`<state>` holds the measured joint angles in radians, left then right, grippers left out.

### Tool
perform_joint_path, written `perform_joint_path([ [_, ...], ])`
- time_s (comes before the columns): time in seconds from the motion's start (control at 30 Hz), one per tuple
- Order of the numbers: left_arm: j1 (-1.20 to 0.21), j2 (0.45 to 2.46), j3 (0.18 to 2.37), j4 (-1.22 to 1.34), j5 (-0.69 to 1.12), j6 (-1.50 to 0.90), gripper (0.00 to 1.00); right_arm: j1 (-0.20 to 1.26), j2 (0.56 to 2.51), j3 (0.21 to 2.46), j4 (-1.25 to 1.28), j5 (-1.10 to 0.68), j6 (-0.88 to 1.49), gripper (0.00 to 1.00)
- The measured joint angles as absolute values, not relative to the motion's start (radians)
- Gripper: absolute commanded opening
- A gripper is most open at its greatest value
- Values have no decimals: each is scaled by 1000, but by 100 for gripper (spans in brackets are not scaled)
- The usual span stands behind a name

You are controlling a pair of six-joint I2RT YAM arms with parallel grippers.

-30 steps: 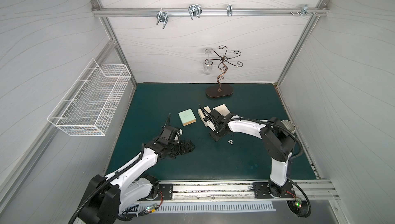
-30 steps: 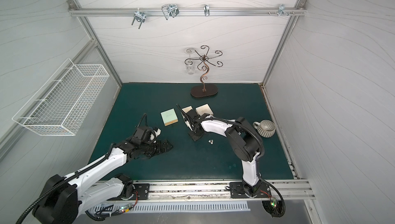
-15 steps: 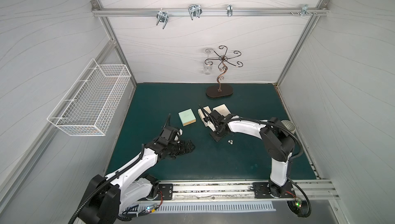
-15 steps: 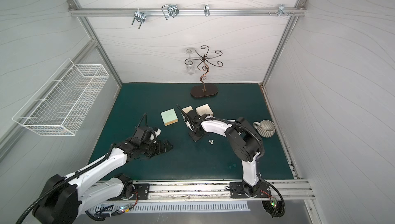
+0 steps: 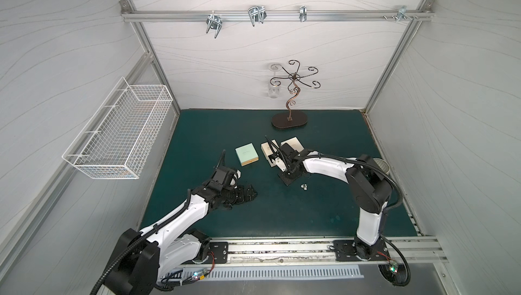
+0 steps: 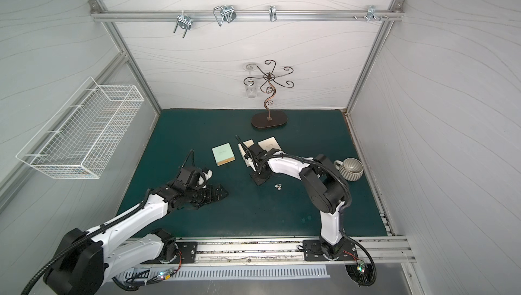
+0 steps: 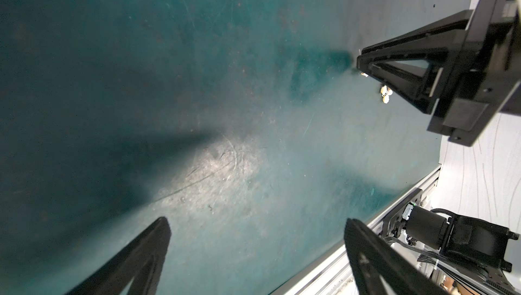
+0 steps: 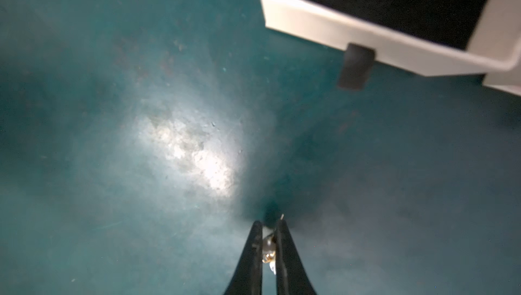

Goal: Place the earrings into the drawer-style jewelry box
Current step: Pick up the earring from the center of the board, then insert the earring into the inner lining.

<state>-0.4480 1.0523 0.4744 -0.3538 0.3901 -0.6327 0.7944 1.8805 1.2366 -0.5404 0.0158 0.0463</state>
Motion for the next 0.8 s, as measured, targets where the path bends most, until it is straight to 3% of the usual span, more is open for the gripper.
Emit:
perform_joint_path([
  [0.47, -453, 1047, 474, -331, 401, -633, 99, 712, 1856, 1385, -560, -36, 53, 12],
  [0.8, -454, 1037, 474, -332, 401, -633, 99, 673, 1997, 1583, -561, -38, 46, 12],
])
